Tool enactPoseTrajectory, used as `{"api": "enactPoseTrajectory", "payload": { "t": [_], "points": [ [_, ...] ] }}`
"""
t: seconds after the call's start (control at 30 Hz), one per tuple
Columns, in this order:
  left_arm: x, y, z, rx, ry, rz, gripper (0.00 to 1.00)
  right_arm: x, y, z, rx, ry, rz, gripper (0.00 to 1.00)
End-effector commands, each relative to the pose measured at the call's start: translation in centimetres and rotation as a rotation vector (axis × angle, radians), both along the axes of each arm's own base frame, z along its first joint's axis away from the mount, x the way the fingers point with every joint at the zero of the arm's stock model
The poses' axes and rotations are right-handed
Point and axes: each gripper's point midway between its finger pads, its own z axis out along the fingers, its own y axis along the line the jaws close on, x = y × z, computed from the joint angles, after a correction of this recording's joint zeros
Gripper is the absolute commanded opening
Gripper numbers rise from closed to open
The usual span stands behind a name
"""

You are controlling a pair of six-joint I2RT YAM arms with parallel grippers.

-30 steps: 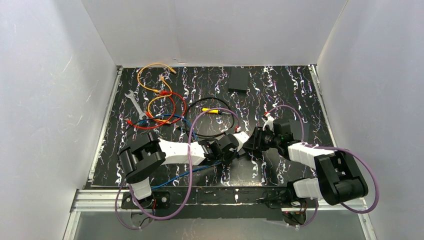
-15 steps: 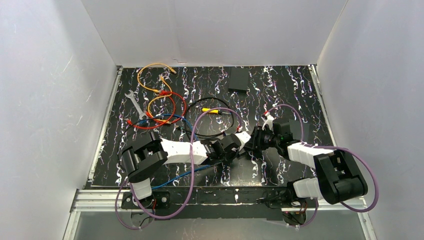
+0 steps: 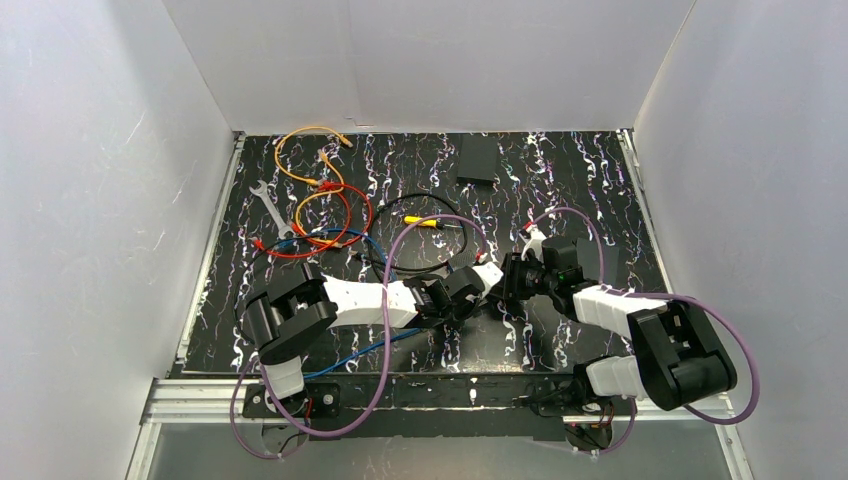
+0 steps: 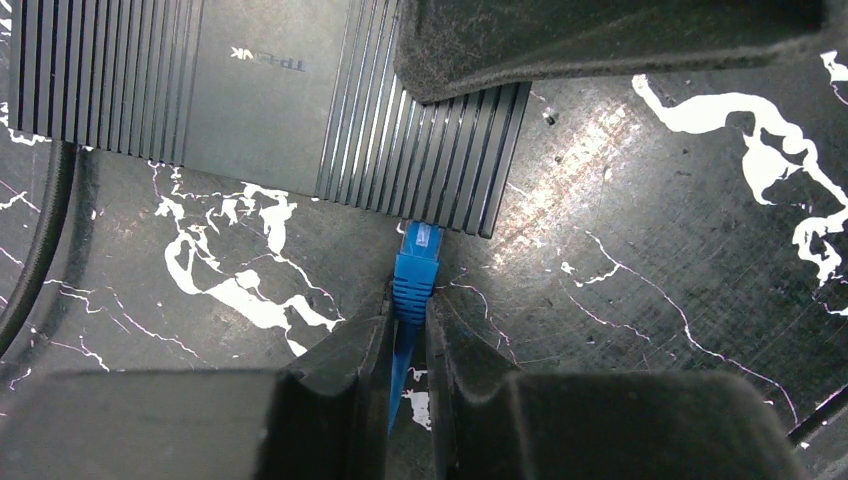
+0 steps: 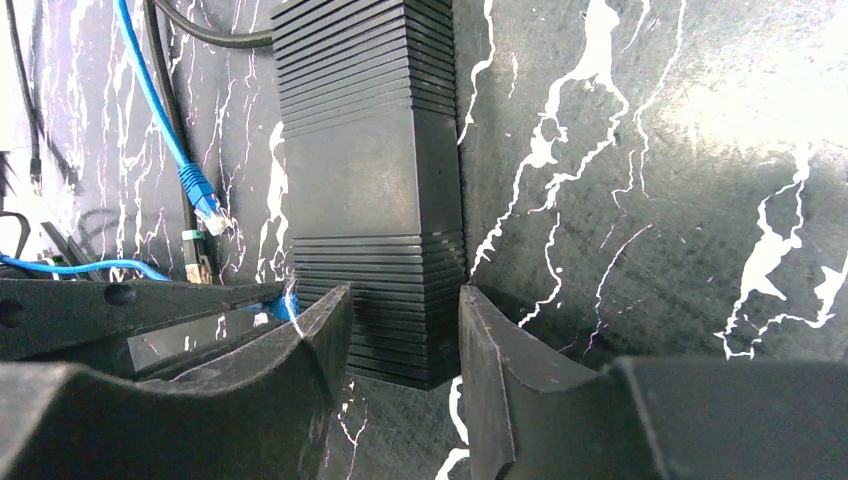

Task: Insert the plug into the switch port
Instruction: Insert the connector into the switch port.

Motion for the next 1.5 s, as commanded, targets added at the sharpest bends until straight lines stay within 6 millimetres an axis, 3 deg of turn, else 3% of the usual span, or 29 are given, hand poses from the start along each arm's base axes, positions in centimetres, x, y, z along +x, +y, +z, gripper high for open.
{"api": "enactPoseTrajectory", "payload": {
  "t": [0.0, 0.3, 0.47, 0.57, 0.73, 0.9, 0.97, 1.0, 1.03, 1.23, 1.47],
  "points": [
    [2.8, -5.2, 4.9, -0.249, -0.121, 0.003, 0.0, -4.6, 3.0, 2.3, 0.125, 0.096, 0.187, 0.51],
    [0.8, -3.1, 2.3, -0.213, -0.042, -0.009, 0.01, -1.1, -0.7, 2.8, -0.08, -0.013, -0.039, 0.6],
    [0.7, -2.0, 3.0, -0.205, -0.048, 0.02, 0.22, 0.0, -2.5, 2.9, -0.173, -0.039, -0.118, 0.7],
    [0.9, -1.2, 4.1, -0.202, -0.061, 0.04, 0.42, 0.5, -3.1, 3.2, -0.203, -0.056, -0.151, 0.83],
    [1.4, 1.6, 5.7, -0.159, -0.071, 0.099, 0.46, 1.2, -3.8, 4.1, -0.225, -0.097, -0.192, 0.95],
    [1.9, 5.8, 6.3, -0.056, -0.033, 0.165, 0.57, 1.7, -4.2, 4.6, -0.242, -0.127, -0.205, 0.99],
    [1.9, 7.6, 6.7, -0.045, -0.019, 0.191, 0.7, 1.7, -4.1, 4.7, -0.239, -0.135, -0.195, 0.99],
    [1.9, 8.4, 6.8, -0.041, -0.009, 0.203, 0.88, 1.7, -4.0, 4.7, -0.238, -0.136, -0.19, 0.99],
    [1.9, 9.3, 6.9, -0.037, -0.002, 0.213, 0.97, 1.6, -4.0, 4.7, -0.238, -0.137, -0.188, 0.99],
    [2.0, 13.4, 7.1, 0.07, 0.0, 0.245, 0.98, 1.5, -3.8, 4.2, -0.232, -0.14, -0.176, 0.99],
    [2.4, 14.5, 7.3, 0.128, -0.052, 0.187, 0.98, 1.2, -3.6, 3.9, -0.225, -0.135, -0.156, 0.98]
  ]
}}
